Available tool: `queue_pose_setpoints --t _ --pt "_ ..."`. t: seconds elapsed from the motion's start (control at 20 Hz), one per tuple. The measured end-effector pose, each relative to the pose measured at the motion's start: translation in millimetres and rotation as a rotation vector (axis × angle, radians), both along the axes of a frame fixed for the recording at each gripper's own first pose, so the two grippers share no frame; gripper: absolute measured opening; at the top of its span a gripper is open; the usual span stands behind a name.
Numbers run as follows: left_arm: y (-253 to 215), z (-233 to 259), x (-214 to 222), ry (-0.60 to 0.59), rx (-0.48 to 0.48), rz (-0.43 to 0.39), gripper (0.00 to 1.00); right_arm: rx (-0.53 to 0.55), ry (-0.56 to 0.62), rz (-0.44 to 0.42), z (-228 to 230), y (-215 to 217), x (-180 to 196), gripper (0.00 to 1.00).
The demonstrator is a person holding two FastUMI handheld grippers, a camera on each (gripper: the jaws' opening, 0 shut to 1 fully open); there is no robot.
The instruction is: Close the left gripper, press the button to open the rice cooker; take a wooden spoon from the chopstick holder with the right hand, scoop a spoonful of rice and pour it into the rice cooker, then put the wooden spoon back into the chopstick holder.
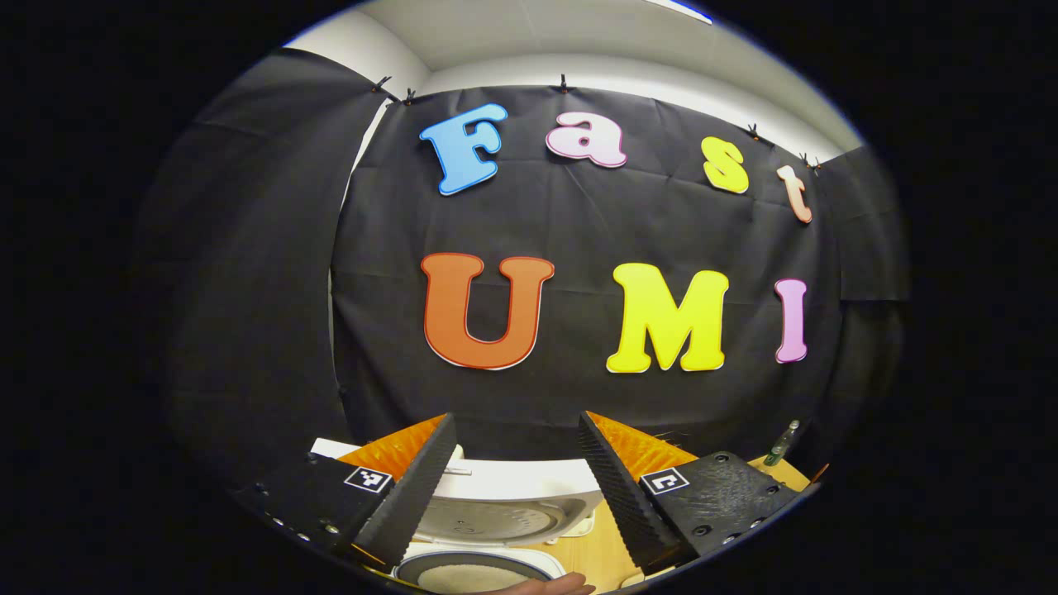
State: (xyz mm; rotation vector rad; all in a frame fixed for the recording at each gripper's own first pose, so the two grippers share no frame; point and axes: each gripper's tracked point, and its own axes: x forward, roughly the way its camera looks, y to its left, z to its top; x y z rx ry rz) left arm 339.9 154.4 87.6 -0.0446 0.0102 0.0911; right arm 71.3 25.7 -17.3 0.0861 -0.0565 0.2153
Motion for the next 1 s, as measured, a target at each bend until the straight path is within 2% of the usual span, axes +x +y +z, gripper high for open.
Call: queue_pose_setpoints --t 0.15,0.2,0.3,0.35,0.4,0.5,0.55,0.6,0.9,0.95,1.0 --pt "14 -19 17 0.052 -0.018 0.005 0.94 0.008 0.003 -0.014 -4 1 -7 0.96" --pt "24 -24 21 0.064 -0.012 0.026 0.94 0.004 0.003 -0.026 -6 -2 -7 0.99" --pt "45 -27 21 0.079 0.027 0.103 0.94 -0.003 0.000 -0.057 -8 -11 -13 0.96" --pt "45 -29 23 0.091 0.039 0.093 0.93 0.005 -0.024 -0.085 -1 -20 -15 1.00" --pt "39 -35 23 0.115 0.035 0.065 0.94 0.001 -0.043 -0.114 5 -28 -17 1.00" --pt "39 -34 23 0.110 0.051 0.065 0.98 -0.027 -0.062 -0.158 5 -37 -23 0.99" --pt "38 -35 21 0.123 0.045 0.069 0.98 -0.033 -0.065 -0.160 6 -36 -27 0.96" --pt "39 -36 19 0.134 0.042 0.078 0.99 -0.029 -0.068 -0.153 7 -33 -30 0.99" --pt "29 -46 -16 0.227 0.035 0.076 0.99 -0.022 -0.039 -0.126 -5 -23 -28 0.99" --pt "27 -49 -23 0.237 0.032 0.075 0.99 -0.016 -0.031 -0.113 -7 -19 -30 0.96" --pt "26 -50 -30 0.246 0.035 0.077 0.99 -0.009 -0.028 -0.101 -9 -15 -33 0.99"
